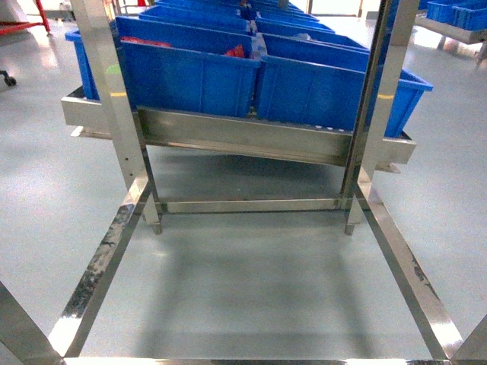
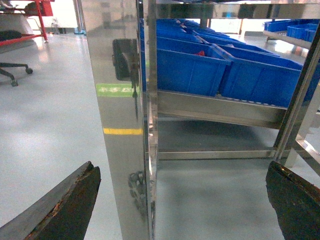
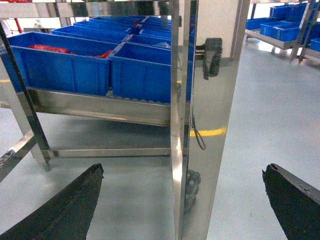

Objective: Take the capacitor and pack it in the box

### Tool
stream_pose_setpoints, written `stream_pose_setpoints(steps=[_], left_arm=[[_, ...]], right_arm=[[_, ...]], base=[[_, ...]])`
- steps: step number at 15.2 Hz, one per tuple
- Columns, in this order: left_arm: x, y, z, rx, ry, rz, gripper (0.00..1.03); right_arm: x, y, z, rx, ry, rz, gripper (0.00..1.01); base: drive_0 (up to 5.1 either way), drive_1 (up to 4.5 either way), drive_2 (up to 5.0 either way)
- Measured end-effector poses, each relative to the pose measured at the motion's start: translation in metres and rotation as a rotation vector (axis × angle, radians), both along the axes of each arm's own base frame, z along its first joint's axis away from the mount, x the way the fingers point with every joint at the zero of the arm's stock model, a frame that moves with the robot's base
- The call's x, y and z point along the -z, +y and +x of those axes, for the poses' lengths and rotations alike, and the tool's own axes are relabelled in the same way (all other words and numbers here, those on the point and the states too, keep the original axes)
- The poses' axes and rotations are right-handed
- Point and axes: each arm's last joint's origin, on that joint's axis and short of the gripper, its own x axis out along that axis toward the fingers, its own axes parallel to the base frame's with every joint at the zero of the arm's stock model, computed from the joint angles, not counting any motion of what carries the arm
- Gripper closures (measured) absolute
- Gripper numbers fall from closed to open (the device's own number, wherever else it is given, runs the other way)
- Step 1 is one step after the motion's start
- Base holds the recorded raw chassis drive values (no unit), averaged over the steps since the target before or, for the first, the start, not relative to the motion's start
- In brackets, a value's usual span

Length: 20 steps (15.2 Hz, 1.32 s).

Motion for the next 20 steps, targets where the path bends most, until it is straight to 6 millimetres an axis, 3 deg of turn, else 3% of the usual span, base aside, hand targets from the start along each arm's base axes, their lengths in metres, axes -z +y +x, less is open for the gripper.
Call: stream_pose_setpoints(steps=[20], left_arm=[[0.0000,0.0000,0.0000,0.000,0.000,0.000,0.05]], right_arm=[[0.0000,0.0000,0.0000,0.000,0.000,0.000,0.03]], base=[[0.0,0.00,0.0]])
